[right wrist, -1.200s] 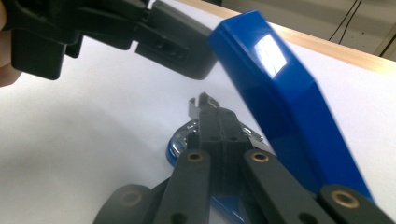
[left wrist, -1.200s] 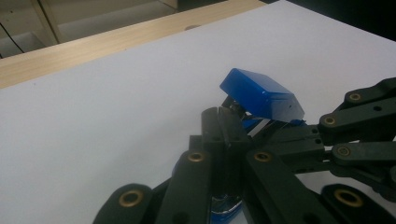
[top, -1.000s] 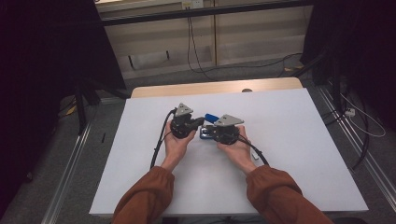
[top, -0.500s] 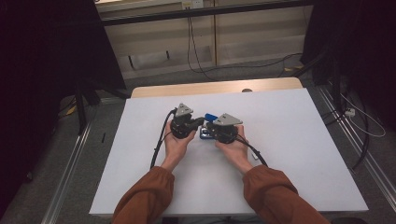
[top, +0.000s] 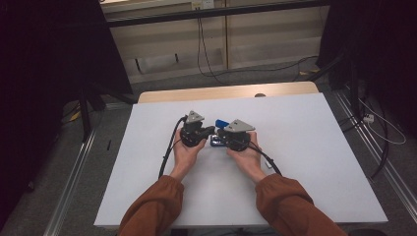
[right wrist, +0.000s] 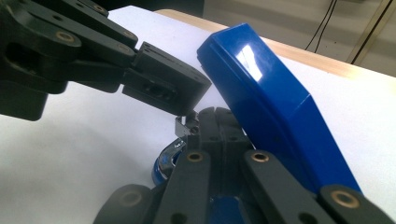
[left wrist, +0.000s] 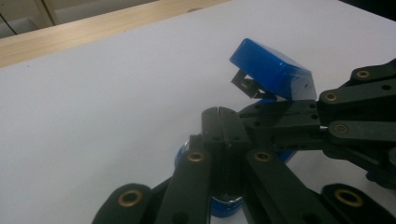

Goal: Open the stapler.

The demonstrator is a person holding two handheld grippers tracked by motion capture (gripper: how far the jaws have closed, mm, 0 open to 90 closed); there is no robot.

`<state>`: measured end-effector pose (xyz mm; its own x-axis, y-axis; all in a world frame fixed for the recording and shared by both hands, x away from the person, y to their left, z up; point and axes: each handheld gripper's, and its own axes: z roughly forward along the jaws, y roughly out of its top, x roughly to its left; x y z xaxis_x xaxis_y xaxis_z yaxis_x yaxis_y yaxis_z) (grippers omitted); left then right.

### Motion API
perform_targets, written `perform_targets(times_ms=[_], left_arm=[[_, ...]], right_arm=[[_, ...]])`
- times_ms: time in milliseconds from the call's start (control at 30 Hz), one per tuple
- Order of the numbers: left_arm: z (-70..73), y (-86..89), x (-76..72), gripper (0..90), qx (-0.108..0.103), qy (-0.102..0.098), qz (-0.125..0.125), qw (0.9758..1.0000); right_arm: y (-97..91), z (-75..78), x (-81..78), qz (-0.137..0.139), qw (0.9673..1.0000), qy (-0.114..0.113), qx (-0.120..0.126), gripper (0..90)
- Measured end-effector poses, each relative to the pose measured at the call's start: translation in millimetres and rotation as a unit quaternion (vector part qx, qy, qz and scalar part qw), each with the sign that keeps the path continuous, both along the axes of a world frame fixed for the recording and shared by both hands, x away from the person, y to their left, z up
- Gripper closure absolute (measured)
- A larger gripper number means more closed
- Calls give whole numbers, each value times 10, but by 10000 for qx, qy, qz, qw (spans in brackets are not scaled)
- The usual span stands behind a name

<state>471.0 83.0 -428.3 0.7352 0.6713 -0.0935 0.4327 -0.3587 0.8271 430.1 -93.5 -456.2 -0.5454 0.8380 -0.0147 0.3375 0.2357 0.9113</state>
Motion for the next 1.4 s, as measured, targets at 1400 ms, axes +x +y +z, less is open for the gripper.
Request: perform_targets(times_ms=[1400], left_arm=[[-148, -6, 14, 900, 160, 52, -6, 9999]], right_arm=[[78, -18, 16, -188, 9993, -151, -301, 900]])
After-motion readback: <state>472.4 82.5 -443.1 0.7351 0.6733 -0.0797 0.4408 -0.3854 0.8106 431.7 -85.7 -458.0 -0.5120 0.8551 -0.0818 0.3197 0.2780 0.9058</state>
